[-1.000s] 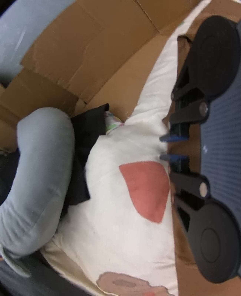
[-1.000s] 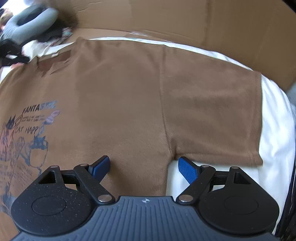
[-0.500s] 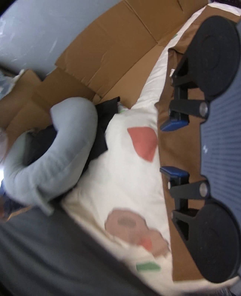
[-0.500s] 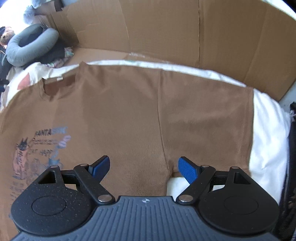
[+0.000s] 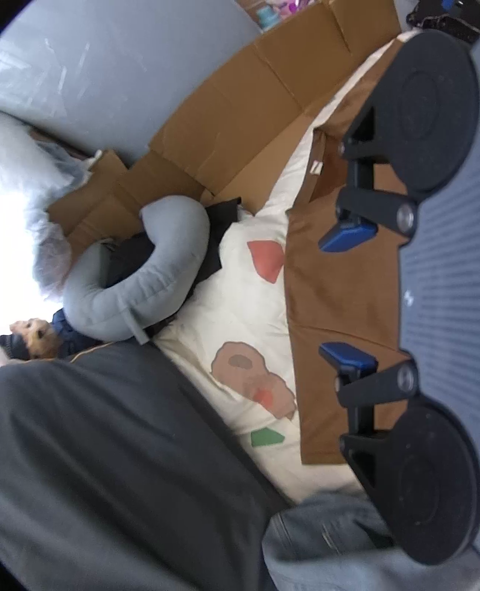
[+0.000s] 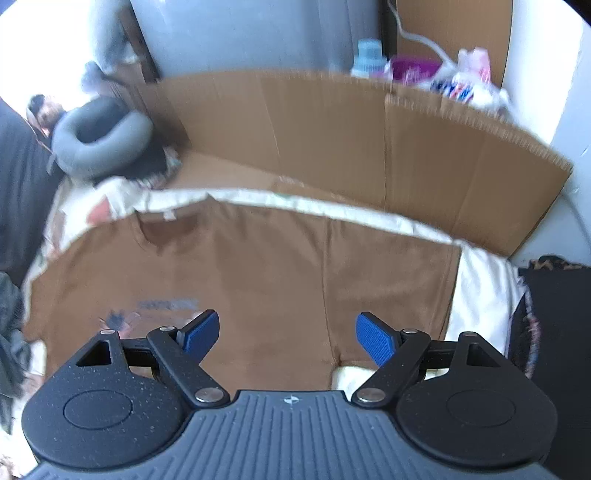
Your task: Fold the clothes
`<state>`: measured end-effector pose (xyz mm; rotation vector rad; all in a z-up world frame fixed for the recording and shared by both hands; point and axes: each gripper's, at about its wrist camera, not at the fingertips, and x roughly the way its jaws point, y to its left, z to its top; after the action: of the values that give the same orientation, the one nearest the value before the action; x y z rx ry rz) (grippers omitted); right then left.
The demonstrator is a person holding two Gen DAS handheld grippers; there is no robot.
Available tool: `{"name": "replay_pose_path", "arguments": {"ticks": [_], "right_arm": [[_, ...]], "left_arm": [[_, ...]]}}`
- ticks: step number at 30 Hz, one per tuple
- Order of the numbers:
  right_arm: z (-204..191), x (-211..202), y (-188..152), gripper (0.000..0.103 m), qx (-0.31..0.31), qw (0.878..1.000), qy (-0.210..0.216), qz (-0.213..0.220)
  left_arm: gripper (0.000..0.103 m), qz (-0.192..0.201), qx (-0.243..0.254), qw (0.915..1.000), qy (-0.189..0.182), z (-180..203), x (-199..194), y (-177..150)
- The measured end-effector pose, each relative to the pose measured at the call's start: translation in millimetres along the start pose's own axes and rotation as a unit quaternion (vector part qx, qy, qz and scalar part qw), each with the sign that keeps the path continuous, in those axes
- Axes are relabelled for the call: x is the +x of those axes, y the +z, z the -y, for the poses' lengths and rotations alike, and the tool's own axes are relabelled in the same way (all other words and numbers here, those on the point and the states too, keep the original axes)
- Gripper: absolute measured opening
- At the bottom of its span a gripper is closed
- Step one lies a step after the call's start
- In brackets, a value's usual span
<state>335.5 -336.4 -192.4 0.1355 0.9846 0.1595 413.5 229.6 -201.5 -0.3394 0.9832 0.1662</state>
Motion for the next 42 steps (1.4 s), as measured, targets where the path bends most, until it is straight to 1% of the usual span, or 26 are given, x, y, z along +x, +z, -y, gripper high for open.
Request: {"name": "replay_pose_path", "arguments": {"ticks": [5, 12, 21, 25, 31, 34, 38, 42], "right_arm": [[-12, -50, 24, 0.086, -0.013, 1.0, 0.004, 0.013], [-20, -115, 50, 0.086, -0.007, 1.0, 0.0, 0.022], [-11, -202, 76, 0.086, -0.005, 0.999, -0.001, 0.043], [-7, -241, 88, 0.086, -0.004, 0.999, -0.002, 0.053], [4, -289, 83, 0.086, -0.005, 0.998, 0.007, 0.068], [12, -311, 80, 0.086, 0.007, 0.997, 0.022, 0.071], [10, -337, 75, 0.086, -0.024, 0.997, 0.017, 0.072], [24, -341, 80, 0.086, -0.047, 0.996, 0.037, 0.069]], "left_arm": [[0.063, -0.004, 0.009, 0.9999, -0.004, 2, -45, -5], [0.064, -0.001, 0.021, 0.9997, -0.013, -1, -104, -17], [0.065, -0.008, 0.019, 0.9998, -0.006, -18, -171, -29], [0.066, -0.001, 0.024, 0.9996, -0.015, -25, -200, -33], [0.067, 0.016, 0.036, 0.9987, -0.032, -32, -237, -39], [0.069, 0.026, 0.048, 0.9975, -0.045, -36, -252, -45], [0.069, 0.032, 0.056, 0.9967, -0.05, -43, -269, -55], [0.069, 0.045, 0.06, 0.9955, -0.058, -50, -285, -67]]}}
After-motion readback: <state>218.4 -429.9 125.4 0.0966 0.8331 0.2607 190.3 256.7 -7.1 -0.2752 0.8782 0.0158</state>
